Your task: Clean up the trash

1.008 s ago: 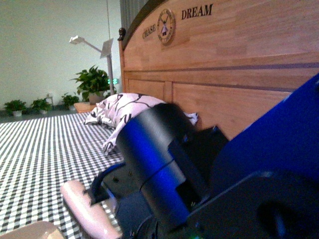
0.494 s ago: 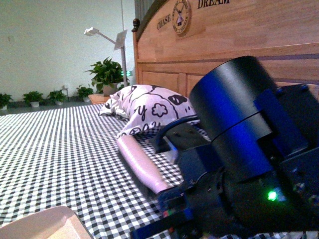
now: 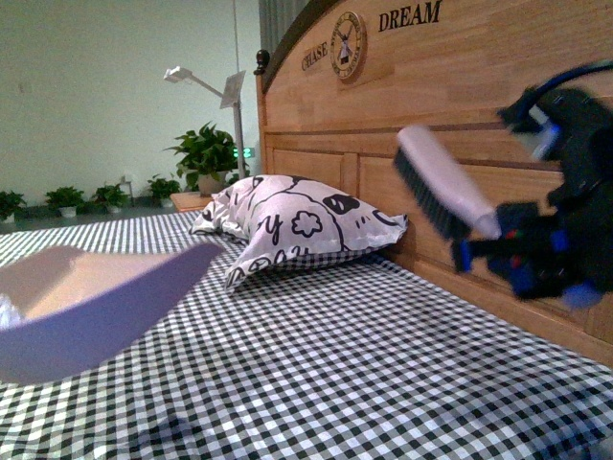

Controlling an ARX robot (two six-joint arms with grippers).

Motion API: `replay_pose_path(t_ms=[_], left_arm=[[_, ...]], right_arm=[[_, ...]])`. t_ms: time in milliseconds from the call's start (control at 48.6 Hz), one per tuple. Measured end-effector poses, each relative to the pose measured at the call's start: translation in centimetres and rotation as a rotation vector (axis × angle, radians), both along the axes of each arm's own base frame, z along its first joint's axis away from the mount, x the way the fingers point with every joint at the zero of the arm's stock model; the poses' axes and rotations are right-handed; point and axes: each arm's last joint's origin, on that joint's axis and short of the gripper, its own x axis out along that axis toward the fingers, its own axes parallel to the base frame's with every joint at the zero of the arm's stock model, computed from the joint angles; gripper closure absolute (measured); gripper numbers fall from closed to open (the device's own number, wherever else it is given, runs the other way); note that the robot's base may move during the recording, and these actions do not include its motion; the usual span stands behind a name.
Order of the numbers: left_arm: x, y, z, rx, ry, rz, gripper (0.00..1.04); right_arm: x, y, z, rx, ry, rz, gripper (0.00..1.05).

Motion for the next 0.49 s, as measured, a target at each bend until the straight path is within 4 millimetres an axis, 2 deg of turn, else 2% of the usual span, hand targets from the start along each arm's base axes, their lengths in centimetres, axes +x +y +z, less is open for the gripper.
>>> replay_pose_path(t_ms=[82, 185, 309, 391, 494], left_arm=[[-0.2, 0.1, 1.6, 0.0, -0.069, 0.086, 0.77], [-1.0, 0.0, 3.4, 0.008, -0.147, 0.173, 0.77], [-2.8, -0.4, 4.9, 0.003, -0.219, 0.258, 0.77], [-4.4, -0.8, 5.3, -0.019, -0.236, 0.285, 0.77], [-6.1, -1.1, 5.5, -0.036, -0.255, 0.303, 0.77]], right_arm=[[-1.1, -1.4, 2.2, 0.051, -0.07, -0.028, 0.85], [-3.7, -2.2, 4.8, 0.09, -0.161, -0.016, 0.85], [-7.0, -2.9, 6.5, 0.116, -0.239, -0.001, 0.85], [-9.4, -3.6, 7.4, 0.13, -0.294, -0.014, 0.85], [-11.3, -4.3, 8.2, 0.141, -0.344, -0.023, 0.85]])
